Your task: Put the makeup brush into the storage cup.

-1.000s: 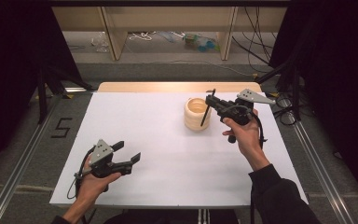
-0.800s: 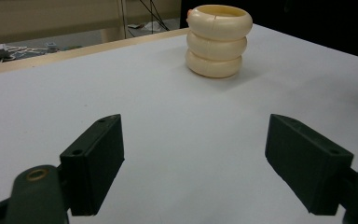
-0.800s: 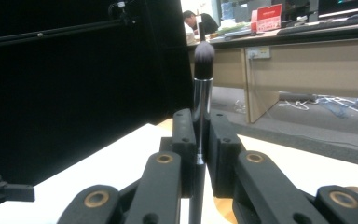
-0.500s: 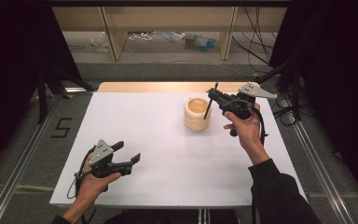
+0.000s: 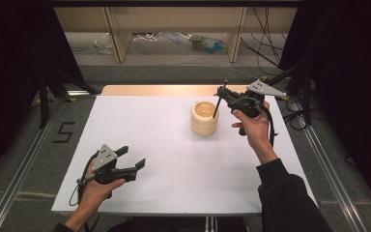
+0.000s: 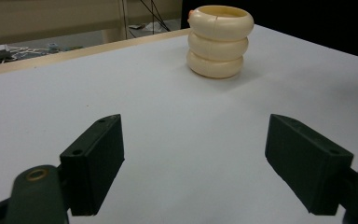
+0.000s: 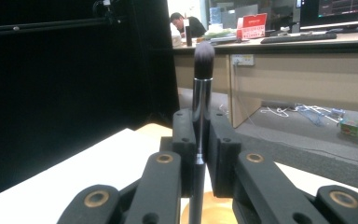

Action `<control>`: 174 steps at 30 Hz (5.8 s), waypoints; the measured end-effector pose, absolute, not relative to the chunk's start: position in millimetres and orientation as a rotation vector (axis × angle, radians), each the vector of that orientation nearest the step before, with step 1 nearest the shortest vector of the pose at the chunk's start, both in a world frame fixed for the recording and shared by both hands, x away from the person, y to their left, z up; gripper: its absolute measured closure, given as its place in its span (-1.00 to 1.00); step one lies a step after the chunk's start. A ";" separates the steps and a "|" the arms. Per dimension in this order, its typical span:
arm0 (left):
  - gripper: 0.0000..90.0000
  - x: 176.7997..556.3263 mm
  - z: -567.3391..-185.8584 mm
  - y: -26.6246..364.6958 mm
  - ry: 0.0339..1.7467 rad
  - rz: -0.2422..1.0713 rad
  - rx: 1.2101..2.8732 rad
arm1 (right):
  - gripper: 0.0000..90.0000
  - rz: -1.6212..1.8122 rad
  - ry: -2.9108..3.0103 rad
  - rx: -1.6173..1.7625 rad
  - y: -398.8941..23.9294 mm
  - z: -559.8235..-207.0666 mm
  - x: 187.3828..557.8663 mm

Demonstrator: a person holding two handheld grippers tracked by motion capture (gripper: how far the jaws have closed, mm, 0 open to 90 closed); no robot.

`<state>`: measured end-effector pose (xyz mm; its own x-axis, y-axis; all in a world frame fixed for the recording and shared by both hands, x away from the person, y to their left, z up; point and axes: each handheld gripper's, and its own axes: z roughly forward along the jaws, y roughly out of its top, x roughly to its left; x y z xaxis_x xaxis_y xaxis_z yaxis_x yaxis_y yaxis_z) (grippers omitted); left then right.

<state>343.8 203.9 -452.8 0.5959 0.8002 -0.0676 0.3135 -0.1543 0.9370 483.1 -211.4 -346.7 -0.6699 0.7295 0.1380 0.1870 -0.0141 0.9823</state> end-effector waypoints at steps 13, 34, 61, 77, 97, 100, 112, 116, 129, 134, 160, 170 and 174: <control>-0.56 343.7 -453.8 202.0 0.919 0.552 1.737 | 0.86 1.724 1.819 0.964 -209.1 -347.9 499.7; -0.56 343.2 -454.7 201.8 0.912 0.549 1.745 | 0.86 1.696 1.843 0.984 -192.9 -357.4 527.8; -0.55 343.1 -454.5 201.3 0.912 0.546 1.735 | 0.86 1.623 1.893 1.008 -185.3 -375.4 550.6; -0.55 343.1 -454.1 201.6 0.903 0.549 1.739 | 0.85 1.561 1.988 1.048 -182.0 -391.2 554.4; -0.55 342.8 -454.5 201.4 0.909 0.548 1.738 | -0.15 1.563 1.932 1.156 -183.2 -386.3 550.6; -0.55 342.6 -454.5 200.9 0.918 0.541 1.730 | -0.22 1.550 1.924 1.153 -186.4 -380.3 546.9; -0.55 343.2 -453.7 201.8 0.904 0.554 1.737 | -0.42 1.522 1.915 1.152 -186.7 -370.1 535.5; -0.55 342.5 -453.9 201.7 0.903 0.554 1.740 | -0.42 1.531 1.924 1.138 -185.4 -366.0 529.4; -0.55 342.8 -453.2 201.8 0.910 0.555 1.732 | -0.49 1.515 1.936 1.133 -188.8 -365.4 513.3; -0.56 343.4 -452.6 203.3 0.918 0.557 1.724 | -0.49 1.543 1.932 1.116 -189.5 -363.6 504.5; -0.56 343.4 -452.0 202.6 0.912 0.554 1.727 | -0.54 1.522 2.010 1.031 -193.1 -373.5 470.5; -0.56 343.5 -451.8 202.7 0.913 0.555 1.726 | -0.55 1.523 2.010 1.044 -200.4 -374.4 463.2; -0.56 343.6 -451.8 203.0 0.913 0.556 1.725 | -0.55 1.532 2.001 1.042 -202.6 -376.8 460.9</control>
